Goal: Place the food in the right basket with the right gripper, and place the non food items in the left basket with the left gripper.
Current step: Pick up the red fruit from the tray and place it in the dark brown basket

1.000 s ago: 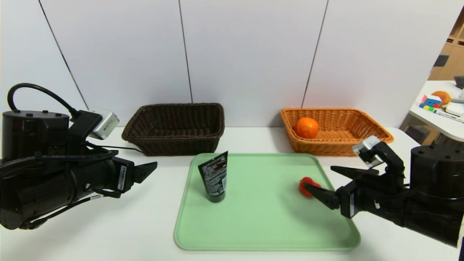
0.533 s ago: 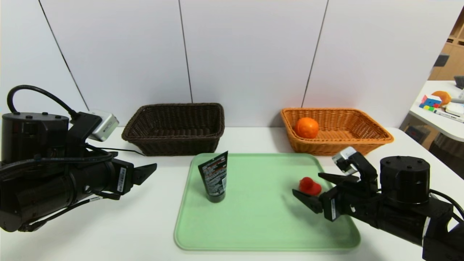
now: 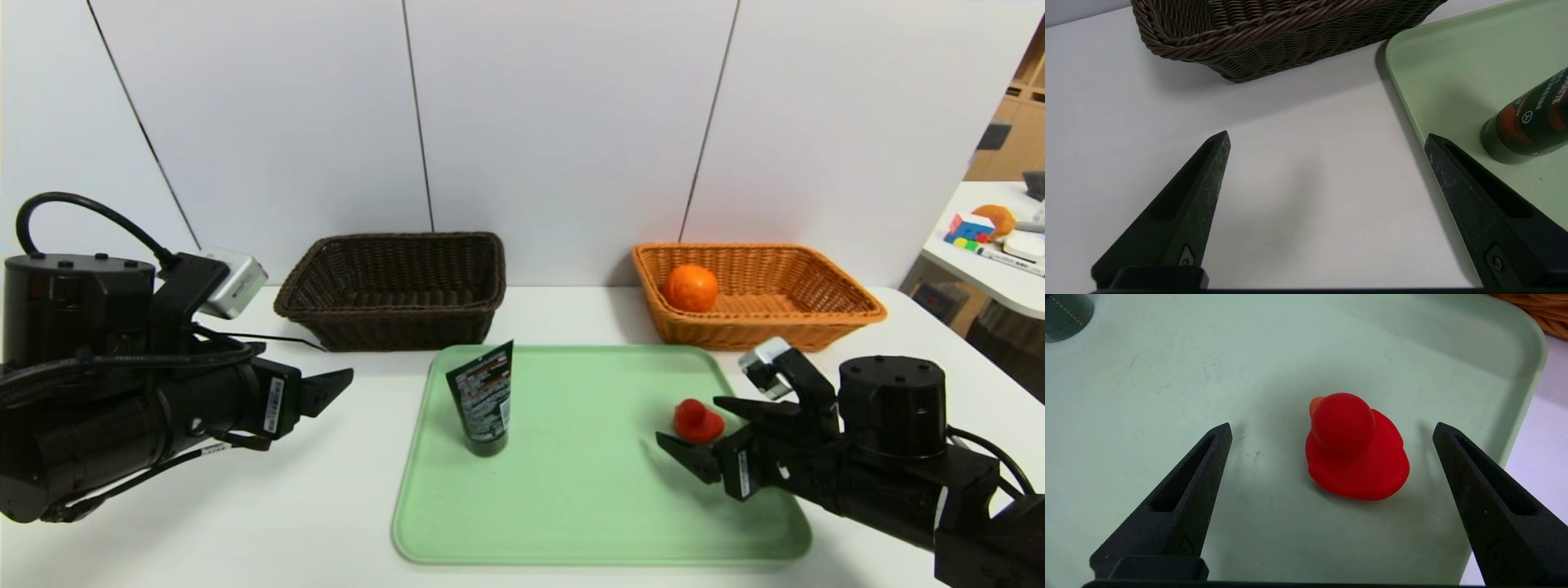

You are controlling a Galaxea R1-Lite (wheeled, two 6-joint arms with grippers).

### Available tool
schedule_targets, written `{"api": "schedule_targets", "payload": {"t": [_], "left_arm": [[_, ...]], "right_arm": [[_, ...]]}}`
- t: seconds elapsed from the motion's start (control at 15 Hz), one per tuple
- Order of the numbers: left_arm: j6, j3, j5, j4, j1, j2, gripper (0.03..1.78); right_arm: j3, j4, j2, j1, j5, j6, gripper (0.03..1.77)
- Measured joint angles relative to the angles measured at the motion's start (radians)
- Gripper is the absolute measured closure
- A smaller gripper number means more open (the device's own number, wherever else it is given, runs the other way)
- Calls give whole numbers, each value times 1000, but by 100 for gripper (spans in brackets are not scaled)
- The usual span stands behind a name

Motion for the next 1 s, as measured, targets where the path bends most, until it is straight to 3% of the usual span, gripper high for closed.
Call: {"api": "schedule_targets", "payload": {"t": [1.0], "left_arm": [[-2,0,-1,0,1,0,12]], "right_arm": [[7,-90,82,0,-5,-11,11]]}}
